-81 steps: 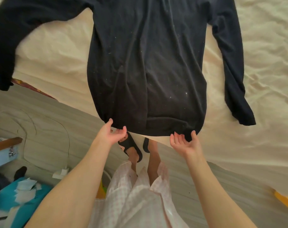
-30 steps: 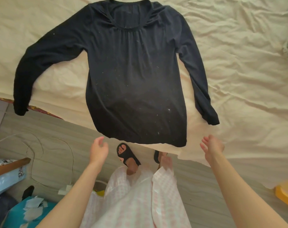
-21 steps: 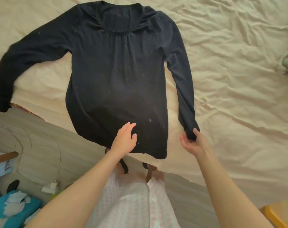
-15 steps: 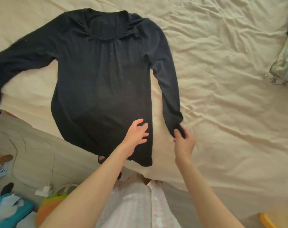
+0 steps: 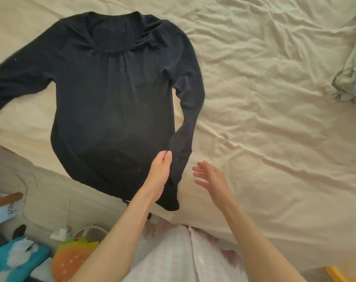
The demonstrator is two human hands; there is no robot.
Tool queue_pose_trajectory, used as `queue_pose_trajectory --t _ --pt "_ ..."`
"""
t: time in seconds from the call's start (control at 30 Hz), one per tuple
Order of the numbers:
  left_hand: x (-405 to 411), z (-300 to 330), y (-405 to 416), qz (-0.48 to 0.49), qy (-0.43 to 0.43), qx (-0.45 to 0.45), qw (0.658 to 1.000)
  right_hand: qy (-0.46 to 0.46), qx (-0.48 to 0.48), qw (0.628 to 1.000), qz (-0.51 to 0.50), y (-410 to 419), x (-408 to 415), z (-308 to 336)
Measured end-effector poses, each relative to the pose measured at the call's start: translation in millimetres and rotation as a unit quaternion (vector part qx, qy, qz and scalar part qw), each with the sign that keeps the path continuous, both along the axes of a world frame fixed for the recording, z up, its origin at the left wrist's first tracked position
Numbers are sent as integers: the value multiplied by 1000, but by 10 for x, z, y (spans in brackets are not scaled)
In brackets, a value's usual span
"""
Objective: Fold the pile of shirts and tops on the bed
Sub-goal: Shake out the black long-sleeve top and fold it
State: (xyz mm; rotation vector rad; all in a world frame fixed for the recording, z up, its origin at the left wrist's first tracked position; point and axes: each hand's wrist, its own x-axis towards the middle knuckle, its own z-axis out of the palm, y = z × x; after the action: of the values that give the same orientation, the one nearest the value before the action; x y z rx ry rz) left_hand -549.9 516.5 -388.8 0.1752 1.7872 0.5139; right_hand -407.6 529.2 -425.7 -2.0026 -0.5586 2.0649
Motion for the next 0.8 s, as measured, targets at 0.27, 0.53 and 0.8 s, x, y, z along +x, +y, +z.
queue_pose_trajectory --t 0.27,0.53,0.8 --pt "-378 472 -71 56 -133 60 988 224 -132 959 -116 454 -644 -5" --pt "-1673 389 -495 223 5 71 972 108 9 994 34 507 -1281 250" --pt "-2634 -227 -587 -31 274 -83 958 -17 -14 999 27 532 -1558 2"
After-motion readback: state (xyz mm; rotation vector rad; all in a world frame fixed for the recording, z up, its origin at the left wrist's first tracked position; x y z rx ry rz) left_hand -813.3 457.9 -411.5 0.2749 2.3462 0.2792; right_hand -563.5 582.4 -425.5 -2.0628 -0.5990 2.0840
